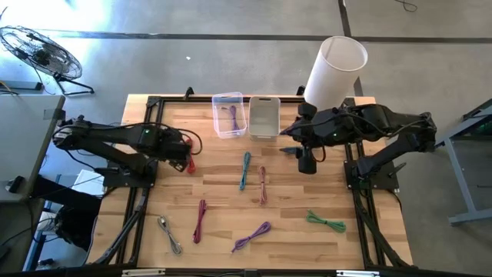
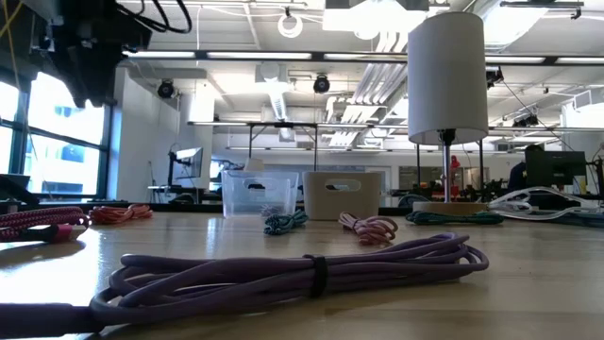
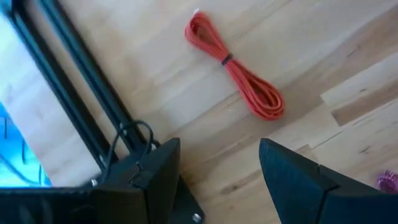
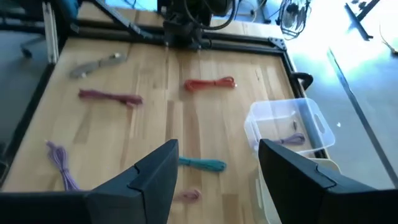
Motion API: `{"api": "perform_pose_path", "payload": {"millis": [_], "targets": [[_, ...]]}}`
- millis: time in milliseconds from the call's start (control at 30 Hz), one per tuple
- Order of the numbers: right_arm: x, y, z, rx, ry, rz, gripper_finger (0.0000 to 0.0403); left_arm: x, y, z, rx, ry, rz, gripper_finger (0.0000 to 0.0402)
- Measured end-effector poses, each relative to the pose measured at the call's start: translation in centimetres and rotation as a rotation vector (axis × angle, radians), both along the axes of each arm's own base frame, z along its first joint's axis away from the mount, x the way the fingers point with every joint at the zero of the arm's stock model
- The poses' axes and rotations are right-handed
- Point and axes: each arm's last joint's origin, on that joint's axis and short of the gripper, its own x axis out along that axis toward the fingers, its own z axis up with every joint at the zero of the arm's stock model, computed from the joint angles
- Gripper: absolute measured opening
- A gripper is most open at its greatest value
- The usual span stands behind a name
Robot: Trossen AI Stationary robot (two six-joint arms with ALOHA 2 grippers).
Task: Pick & Place USB Port
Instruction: Put the red cable into the transparent bin
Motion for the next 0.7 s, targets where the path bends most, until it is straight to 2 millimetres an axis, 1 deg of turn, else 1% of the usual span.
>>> {"api": "perform_pose_path", "payload": {"millis": [167,367,467,600,700], "targets": [[-0.3,0.0,-0.4,-0.035,0.057,0.03,0.0216,1.8,-0.3,-1.2,-0.036,0.016,0.067,0.0214],[-0.6,-0.1,-0.7,-0.058,0.104,0.044,0.0216,4.1,-0.4,-2.8,-0.045,0.025,0.082,0.0214],[-0.6,-0.1,-0.8,-0.058,0.11,0.046,0.0216,4.8,0.0,-3.5,-0.059,0.052,0.141,0.0214],[-0.7,-0.1,-0.7,-0.053,0.109,0.04,0.0216,6.0,0.7,-4.1,-0.081,0.001,0.191,0.0214],[-1.0,-0.1,-0.7,-0.048,0.119,0.044,0.0216,6.5,1.4,-4.4,-0.083,-0.016,0.22,0.0214]]}}
